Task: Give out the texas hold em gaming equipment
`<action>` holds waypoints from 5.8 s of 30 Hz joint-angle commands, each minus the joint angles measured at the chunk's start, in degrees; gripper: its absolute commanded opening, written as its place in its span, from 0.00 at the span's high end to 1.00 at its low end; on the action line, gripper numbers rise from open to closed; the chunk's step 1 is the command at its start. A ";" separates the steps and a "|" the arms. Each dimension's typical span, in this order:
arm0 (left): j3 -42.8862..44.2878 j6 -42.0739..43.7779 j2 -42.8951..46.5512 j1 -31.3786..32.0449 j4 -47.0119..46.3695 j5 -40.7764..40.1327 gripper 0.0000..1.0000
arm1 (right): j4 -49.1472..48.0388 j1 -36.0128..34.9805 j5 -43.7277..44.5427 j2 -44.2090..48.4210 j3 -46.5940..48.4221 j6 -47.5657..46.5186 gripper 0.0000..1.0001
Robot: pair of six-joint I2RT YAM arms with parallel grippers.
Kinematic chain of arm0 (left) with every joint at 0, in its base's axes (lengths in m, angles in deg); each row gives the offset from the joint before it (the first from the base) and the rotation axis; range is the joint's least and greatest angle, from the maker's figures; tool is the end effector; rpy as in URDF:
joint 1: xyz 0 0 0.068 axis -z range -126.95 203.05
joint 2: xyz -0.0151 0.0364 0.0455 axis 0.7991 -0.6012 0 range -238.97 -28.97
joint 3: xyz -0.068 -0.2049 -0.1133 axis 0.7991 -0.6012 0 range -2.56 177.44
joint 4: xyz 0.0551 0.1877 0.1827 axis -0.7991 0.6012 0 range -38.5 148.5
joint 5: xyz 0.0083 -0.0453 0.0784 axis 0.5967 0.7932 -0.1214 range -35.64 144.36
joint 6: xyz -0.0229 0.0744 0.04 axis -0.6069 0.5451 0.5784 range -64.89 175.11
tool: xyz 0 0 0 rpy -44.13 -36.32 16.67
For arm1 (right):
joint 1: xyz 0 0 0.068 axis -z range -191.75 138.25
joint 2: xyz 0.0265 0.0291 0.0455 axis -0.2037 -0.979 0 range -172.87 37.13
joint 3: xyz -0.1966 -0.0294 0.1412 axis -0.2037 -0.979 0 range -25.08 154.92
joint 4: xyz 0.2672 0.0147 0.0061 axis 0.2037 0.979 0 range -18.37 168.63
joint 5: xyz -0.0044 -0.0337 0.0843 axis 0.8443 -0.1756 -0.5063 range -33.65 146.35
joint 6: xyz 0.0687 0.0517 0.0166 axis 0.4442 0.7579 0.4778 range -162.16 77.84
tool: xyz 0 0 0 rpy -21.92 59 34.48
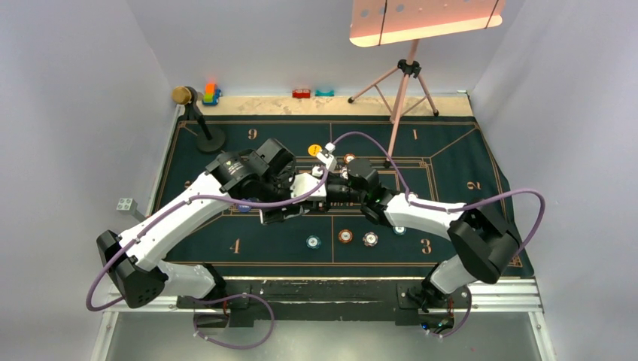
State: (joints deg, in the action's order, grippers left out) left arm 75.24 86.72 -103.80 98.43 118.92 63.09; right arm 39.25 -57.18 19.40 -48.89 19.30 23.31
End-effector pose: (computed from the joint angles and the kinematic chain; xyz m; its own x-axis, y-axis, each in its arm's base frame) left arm 0.1826 -0.2019 0.2762 -0.1467 0.8864 -0.4391 0.9705 0.2148 0.1094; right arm 0.2236 0.2934 0.2025 -0.9436 0.0781 -0.3217 -0.3064 0.1616 0.9381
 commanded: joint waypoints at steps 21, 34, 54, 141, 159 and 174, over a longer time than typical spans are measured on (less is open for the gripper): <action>3.28 -3.93 10.21 -15.59 -4.80 12.26 0.00 | 0.33 0.05 0.07 2.66 3.46 0.65 0.90; -12.17 9.97 26.36 -16.38 -10.81 23.64 0.00 | 6.58 0.04 1.13 3.02 8.14 0.44 0.90; -11.62 11.17 15.59 -16.33 -16.69 25.14 0.00 | 9.86 -0.05 -0.11 3.32 10.37 3.12 0.92; -5.30 7.23 9.03 -15.49 -1.42 21.55 1.00 | 30.38 -1.76 2.87 2.02 16.66 -7.53 0.43; -5.33 6.05 7.80 -15.44 -1.76 20.75 1.00 | 30.57 -1.30 2.98 5.06 11.56 -8.53 0.52; -6.52 5.13 9.17 -15.50 -2.65 22.92 1.00 | 29.63 0.87 2.44 7.66 10.31 -7.99 0.67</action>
State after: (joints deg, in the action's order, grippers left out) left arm 68.77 93.02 -96.48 82.85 118.26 83.31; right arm 69.39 -57.53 22.33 -43.45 30.58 16.27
